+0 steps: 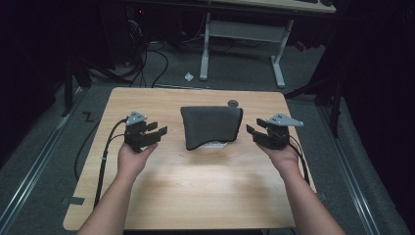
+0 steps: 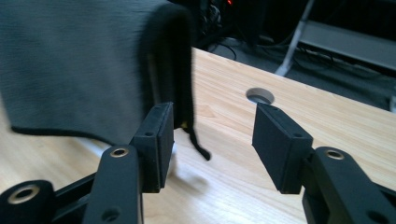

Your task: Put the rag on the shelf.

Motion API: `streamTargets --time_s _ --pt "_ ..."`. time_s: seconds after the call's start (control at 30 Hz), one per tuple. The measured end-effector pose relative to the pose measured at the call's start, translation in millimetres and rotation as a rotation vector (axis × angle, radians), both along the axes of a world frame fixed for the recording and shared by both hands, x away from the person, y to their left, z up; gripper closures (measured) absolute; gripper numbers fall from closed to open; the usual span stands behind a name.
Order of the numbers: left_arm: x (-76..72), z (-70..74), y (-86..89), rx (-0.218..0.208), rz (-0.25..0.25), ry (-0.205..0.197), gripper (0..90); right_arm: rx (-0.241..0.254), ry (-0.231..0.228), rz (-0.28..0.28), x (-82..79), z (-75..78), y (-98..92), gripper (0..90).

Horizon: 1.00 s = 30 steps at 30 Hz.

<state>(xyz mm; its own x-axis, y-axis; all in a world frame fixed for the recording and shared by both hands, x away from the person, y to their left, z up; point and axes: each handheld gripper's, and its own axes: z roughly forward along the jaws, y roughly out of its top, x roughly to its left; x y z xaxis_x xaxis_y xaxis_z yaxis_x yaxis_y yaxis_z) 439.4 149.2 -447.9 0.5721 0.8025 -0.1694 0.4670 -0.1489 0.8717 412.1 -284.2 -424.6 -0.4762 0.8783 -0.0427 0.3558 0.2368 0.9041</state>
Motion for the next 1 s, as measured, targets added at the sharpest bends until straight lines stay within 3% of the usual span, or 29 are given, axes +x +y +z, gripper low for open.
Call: streamTargets --time_s 0.1,0.23,0.3,0.43,0.57,0.67,0.73,0.77,0.8,0.83,0.87,0.97,1.0 --pt "-14.1 -2.7 4.2 0.011 -0.012 -0.005 49.7 -0.021 0.031 0.007 -12.4 0.9 4.3 42.0" --pt "-36.3 -11.9 7.7 0.018 -0.033 0.003 48.8 -0.009 -0.002 0.032 -32.9 -3.0 12.1 40.2" --pt "-48.9 -17.8 10.6 0.005 -0.04 0.008 48.4 -0.033 0.014 0.046 -41.6 -7.0 19.0 37.9" --pt "-72.0 -33.5 14.3 -0.002 -0.051 0.05 46.5 -0.054 0.012 0.074 -60.2 -18.3 33.9 37.5" --pt "-94.6 -51.8 2.2 0.08 -0.079 0.079 44.9 -0.073 0.053 0.094 -77.1 -36.1 53.6 36.9" --pt "-118.0 -65.2 -11.4 0.095 -0.111 0.081 44.1 -0.087 0.086 0.115 -88.0 -51.3 69.7 35.5" --pt "-136.1 -75.4 -21.7 0.101 -0.103 0.075 43.7 -0.083 0.109 0.118 -95.6 -63.6 78.0 34.8" --pt "-140.5 -76.8 -29.0 0.147 -0.124 0.088 44.0 -0.091 0.108 0.12 -100.7 -72.5 81.4 34.5" --pt "-144.4 -74.3 -36.7 0.208 -0.163 0.069 43.4 -0.097 0.088 0.113 -106.7 -82.4 82.6 37.2" --pt "-147.1 -72.2 -39.2 0.233 -0.166 0.038 42.7 -0.097 0.122 0.104 -111.2 -91.8 82.4 38.6" --pt "-147.8 -70.1 -40.5 0.231 -0.168 0.013 42.8 -0.095 0.177 0.114 -110.1 -92.2 83.0 32.4" --pt "-140.5 -73.6 -39.2 0.179 -0.183 0.078 41.7 -0.131 0.138 0.126 -112.0 -93.7 81.0 36.0" --pt "-138.4 -75.7 -37.7 0.171 -0.187 0.098 41.4 -0.127 0.164 0.119 -110.0 -96.2 80.4 35.9"
